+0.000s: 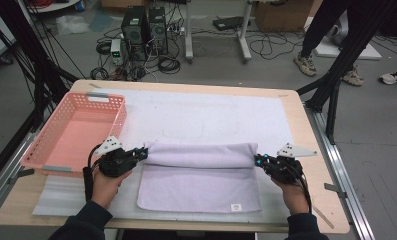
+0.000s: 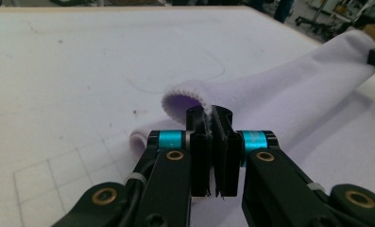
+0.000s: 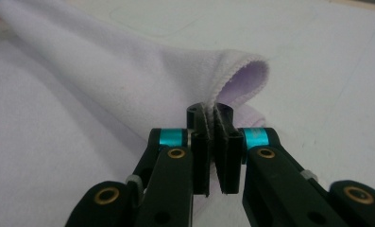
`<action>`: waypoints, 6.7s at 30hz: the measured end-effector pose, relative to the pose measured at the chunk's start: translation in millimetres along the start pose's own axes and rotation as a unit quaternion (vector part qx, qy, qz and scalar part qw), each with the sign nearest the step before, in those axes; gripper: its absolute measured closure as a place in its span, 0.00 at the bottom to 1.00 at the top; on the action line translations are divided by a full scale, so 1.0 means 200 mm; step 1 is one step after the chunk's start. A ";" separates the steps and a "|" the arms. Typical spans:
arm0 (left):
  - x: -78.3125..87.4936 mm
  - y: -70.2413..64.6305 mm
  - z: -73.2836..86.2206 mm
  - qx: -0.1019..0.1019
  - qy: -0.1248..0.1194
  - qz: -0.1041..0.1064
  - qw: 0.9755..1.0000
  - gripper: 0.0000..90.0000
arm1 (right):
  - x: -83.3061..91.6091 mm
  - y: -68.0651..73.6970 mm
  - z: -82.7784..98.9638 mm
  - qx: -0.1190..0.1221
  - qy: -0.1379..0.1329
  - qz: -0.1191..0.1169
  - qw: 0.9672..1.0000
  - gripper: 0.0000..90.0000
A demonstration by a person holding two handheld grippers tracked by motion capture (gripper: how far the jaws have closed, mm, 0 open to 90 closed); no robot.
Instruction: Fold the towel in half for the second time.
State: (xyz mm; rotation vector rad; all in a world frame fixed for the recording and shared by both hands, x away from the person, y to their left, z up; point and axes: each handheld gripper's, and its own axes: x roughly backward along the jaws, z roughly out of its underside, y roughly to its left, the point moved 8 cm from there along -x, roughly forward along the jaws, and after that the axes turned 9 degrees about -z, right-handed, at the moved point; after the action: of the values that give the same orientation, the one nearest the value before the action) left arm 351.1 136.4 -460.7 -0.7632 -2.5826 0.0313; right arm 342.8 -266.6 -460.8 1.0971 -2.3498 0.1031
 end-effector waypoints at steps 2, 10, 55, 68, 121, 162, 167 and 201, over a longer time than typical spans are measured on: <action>-0.01 0.00 0.03 -0.009 0.008 -0.007 1.000 0.95 | 0.00 0.00 0.04 -0.006 0.011 -0.001 1.000 0.96; -0.05 0.03 0.00 0.001 0.013 -0.035 0.999 0.45 | 0.03 -0.04 0.02 -0.053 -0.015 0.017 0.998 0.60; 0.29 -0.21 0.12 -0.022 -0.004 0.075 0.997 0.92 | 0.19 0.28 0.12 -0.007 -0.012 -0.068 0.998 0.93; 0.36 -0.26 0.26 -0.032 0.056 0.102 0.993 0.93 | 0.23 0.35 0.24 0.011 0.035 -0.098 0.994 0.94; 0.04 -0.03 0.20 0.023 0.099 -0.051 0.994 0.91 | 0.02 0.10 0.22 -0.076 0.052 0.029 0.995 0.84; -0.32 0.14 -0.10 0.036 0.030 -0.060 0.997 0.92 | -0.21 -0.20 -0.07 -0.045 0.016 0.041 0.998 0.91; -0.39 0.17 -0.17 0.038 0.022 -0.074 0.996 0.91 | -0.25 -0.28 -0.14 -0.045 0.012 0.066 0.997 0.91; -0.23 -0.03 0.09 -0.055 0.087 -0.036 0.994 0.78 | -0.20 -0.04 0.07 -0.021 0.063 0.016 0.998 0.59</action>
State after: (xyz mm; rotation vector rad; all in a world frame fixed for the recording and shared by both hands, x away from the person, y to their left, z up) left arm 375.7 109.4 -494.3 -0.6796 -2.4585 -0.1934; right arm 364.2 -248.9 -493.8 1.0023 -2.2469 0.1300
